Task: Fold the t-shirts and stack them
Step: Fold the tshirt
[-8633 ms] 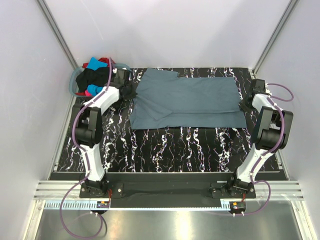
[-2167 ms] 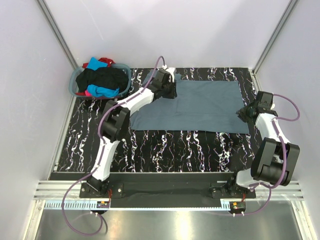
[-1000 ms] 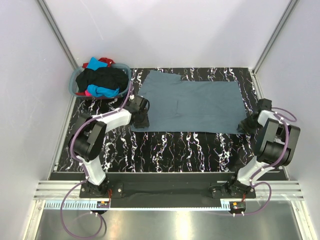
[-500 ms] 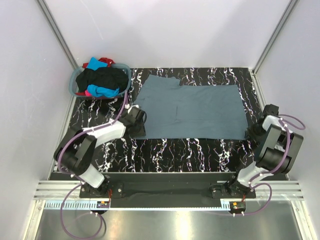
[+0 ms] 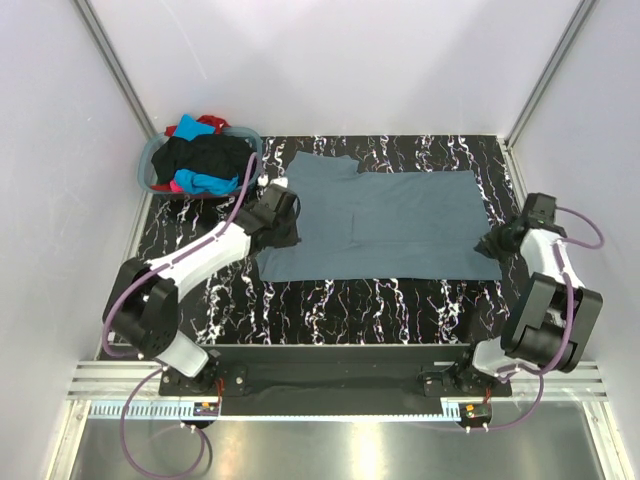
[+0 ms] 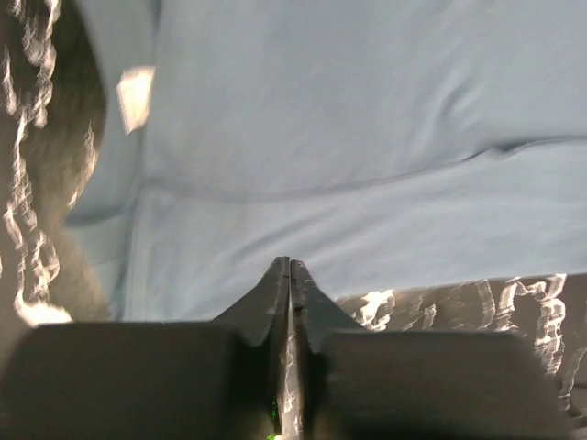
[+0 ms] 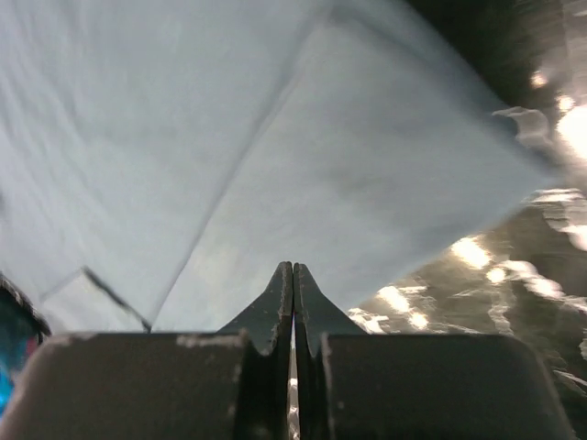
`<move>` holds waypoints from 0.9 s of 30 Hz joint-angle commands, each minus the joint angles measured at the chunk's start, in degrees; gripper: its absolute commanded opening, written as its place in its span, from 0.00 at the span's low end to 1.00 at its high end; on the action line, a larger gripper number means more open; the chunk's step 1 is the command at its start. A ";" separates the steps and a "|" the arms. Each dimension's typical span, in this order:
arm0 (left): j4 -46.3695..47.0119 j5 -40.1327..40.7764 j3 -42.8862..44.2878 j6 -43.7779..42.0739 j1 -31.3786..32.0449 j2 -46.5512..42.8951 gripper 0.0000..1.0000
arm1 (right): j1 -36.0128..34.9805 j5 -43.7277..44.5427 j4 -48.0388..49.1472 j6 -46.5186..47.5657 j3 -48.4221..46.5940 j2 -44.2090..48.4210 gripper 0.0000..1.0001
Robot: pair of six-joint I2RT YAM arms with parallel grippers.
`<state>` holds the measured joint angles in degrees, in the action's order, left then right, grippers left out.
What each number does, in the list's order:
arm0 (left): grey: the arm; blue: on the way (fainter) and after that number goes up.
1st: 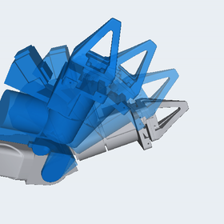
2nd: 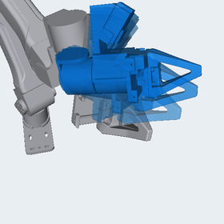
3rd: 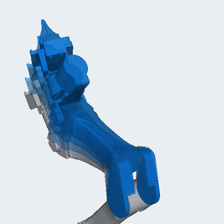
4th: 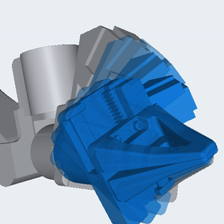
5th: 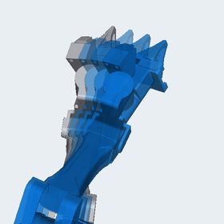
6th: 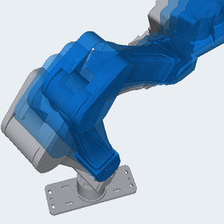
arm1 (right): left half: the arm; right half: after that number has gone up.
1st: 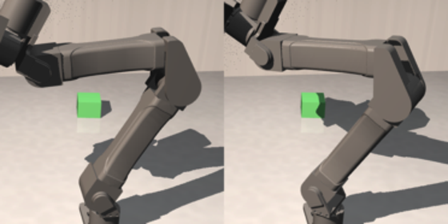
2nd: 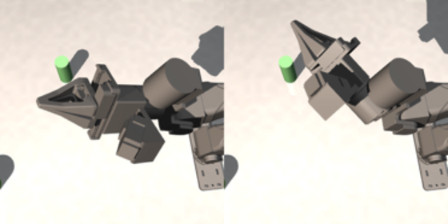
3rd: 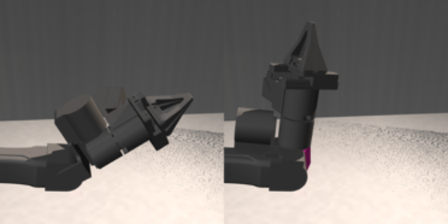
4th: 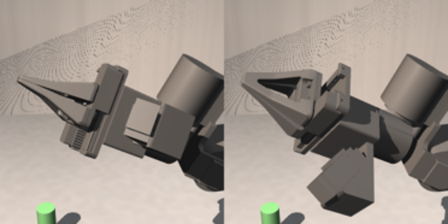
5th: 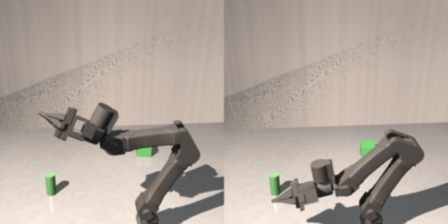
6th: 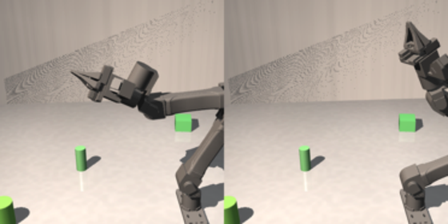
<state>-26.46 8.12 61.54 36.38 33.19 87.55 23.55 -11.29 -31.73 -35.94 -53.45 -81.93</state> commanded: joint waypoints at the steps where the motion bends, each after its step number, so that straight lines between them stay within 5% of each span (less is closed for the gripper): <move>1: 1.66 -3.36 2.36 -2.10 -1.02 5.24 0.00 | -4.82 -2.34 2.63 -2.29 -2.18 -3.40 0.00; 8: 6.77 -13.04 -1.41 0.09 -4.80 11.41 0.00 | -5.80 0.46 3.42 -1.41 -3.86 -13.95 0.00; 27: 7.48 -1.71 -16.81 6.35 3.46 -2.55 0.02 | 6.86 9.37 0.70 2.10 3.89 -8.61 0.00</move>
<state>-15.18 3.29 44.45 43.33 36.75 88.33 29.26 -5.87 -28.56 -35.66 -50.48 -92.77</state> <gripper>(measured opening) 0.015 0.011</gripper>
